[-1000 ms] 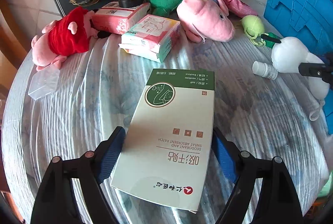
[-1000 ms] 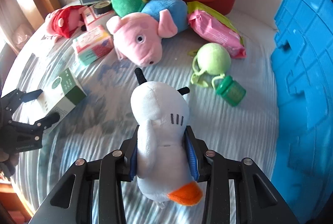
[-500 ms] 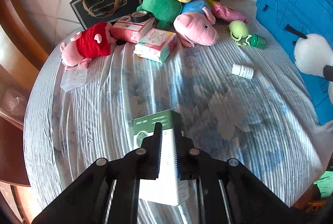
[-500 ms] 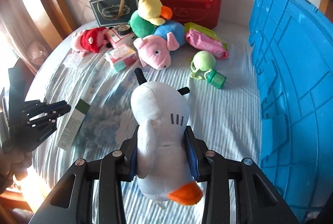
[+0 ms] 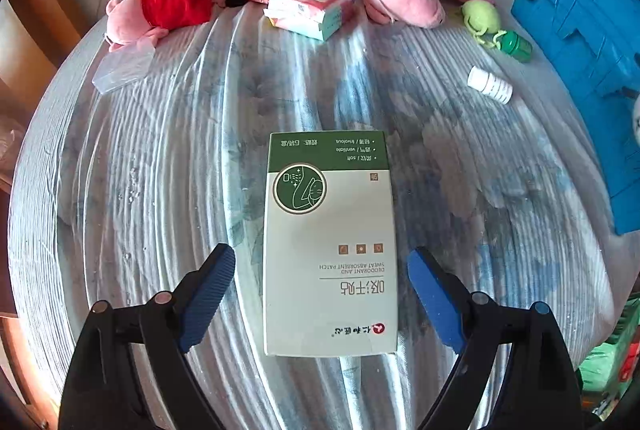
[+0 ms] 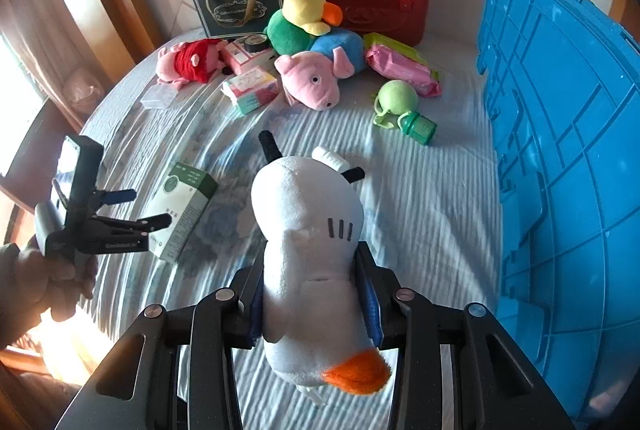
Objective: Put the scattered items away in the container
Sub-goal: 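Lift the white-green box with the left tool while the right tool carries the duck to the crate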
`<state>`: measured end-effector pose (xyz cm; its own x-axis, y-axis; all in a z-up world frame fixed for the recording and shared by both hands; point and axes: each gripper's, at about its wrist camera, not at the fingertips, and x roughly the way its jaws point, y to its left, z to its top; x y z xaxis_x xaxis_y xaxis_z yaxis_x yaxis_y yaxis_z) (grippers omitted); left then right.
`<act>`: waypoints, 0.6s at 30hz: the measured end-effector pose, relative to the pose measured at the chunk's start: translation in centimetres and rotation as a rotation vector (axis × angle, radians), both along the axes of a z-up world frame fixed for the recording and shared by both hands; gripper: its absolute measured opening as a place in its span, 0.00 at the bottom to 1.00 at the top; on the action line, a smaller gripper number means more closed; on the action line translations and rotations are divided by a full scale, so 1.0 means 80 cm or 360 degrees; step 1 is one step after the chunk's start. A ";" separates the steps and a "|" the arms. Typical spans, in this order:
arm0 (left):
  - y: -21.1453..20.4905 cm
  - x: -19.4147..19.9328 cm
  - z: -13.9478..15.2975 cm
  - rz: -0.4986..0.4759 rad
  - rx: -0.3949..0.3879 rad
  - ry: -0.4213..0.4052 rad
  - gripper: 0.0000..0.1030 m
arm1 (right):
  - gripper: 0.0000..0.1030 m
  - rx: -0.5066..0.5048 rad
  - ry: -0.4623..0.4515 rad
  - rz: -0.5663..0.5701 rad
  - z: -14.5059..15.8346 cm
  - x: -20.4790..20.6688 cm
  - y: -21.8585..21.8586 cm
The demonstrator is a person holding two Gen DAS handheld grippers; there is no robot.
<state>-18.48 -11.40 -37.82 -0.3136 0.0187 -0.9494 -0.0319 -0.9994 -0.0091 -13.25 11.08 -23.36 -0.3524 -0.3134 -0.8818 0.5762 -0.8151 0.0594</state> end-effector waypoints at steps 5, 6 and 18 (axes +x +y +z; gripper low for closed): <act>0.005 -0.019 -0.030 -0.0021 -0.0010 -0.0096 0.86 | 0.37 0.0017 0.0008 0.0020 0.006 0.003 -0.002; 0.005 -0.021 -0.035 -0.0024 -0.0015 -0.0115 0.86 | 0.37 0.0020 0.0012 0.0024 0.006 0.004 -0.002; 0.028 -0.003 0.015 -0.0110 -0.0107 0.0039 0.73 | 0.37 -0.0015 0.0051 0.0064 0.017 0.007 -0.006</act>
